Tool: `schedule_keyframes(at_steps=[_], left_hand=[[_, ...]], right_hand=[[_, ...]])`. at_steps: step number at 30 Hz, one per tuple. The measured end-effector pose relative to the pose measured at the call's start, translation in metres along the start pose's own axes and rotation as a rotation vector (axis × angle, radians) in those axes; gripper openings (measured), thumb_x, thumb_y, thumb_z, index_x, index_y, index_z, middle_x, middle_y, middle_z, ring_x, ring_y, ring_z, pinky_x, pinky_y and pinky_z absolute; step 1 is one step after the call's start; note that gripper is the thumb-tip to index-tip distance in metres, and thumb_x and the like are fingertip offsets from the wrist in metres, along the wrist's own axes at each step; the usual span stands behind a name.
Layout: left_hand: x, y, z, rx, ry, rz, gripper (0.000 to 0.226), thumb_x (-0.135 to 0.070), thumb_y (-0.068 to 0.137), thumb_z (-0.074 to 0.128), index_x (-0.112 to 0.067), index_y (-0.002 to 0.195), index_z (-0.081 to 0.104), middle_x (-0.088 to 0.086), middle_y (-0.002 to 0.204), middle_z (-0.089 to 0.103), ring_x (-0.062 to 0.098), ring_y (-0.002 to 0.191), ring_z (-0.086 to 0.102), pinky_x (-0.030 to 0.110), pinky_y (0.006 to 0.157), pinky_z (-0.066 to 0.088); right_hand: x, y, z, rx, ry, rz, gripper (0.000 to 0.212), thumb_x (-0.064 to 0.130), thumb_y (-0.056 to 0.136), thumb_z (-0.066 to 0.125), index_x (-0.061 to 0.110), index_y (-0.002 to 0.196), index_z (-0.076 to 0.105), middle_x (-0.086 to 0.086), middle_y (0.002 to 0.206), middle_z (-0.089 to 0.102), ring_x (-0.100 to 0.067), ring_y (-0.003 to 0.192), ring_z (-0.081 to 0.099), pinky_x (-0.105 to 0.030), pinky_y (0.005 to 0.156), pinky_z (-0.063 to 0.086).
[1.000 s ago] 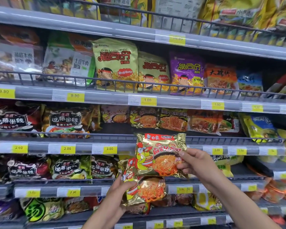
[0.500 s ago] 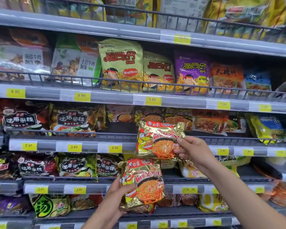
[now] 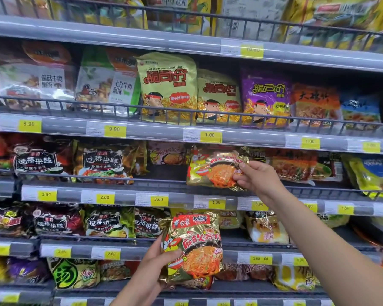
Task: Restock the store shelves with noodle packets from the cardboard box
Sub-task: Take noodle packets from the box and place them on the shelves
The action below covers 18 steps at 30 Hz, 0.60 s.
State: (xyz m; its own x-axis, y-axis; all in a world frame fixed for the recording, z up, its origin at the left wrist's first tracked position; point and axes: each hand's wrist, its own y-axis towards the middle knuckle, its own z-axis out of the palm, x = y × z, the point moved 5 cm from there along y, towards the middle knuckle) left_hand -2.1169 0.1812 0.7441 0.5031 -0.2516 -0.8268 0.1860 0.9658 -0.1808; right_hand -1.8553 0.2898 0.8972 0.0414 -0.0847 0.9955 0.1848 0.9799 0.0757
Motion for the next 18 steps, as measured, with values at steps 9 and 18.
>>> schedule_keyframes(at_steps=[9,18], left_hand=[[-0.005,-0.003,0.013,-0.025,0.024,-0.064,0.088,-0.010,0.061,0.094,-0.019,0.138,0.051,0.008,0.131,0.062,0.039,0.107,0.067,0.057,0.079,0.060],[-0.017,0.005,0.032,-0.002,0.015,-0.056,0.056,0.007,0.087,0.066,-0.019,0.135,0.050,-0.004,0.128,0.058,0.037,0.101,0.069,0.054,0.067,0.062]], right_hand=[[0.004,0.072,0.023,-0.014,-0.181,0.156,0.029,0.005,0.099,0.058,0.004,0.128,0.057,-0.003,0.131,0.060,-0.010,0.061,0.071,-0.019,0.046,0.055],[0.007,0.062,-0.002,-0.041,-0.652,0.014,0.031,0.027,0.090,0.070,0.005,0.109,0.061,-0.010,0.101,0.068,-0.027,0.091,0.068,-0.038,0.079,0.058]])
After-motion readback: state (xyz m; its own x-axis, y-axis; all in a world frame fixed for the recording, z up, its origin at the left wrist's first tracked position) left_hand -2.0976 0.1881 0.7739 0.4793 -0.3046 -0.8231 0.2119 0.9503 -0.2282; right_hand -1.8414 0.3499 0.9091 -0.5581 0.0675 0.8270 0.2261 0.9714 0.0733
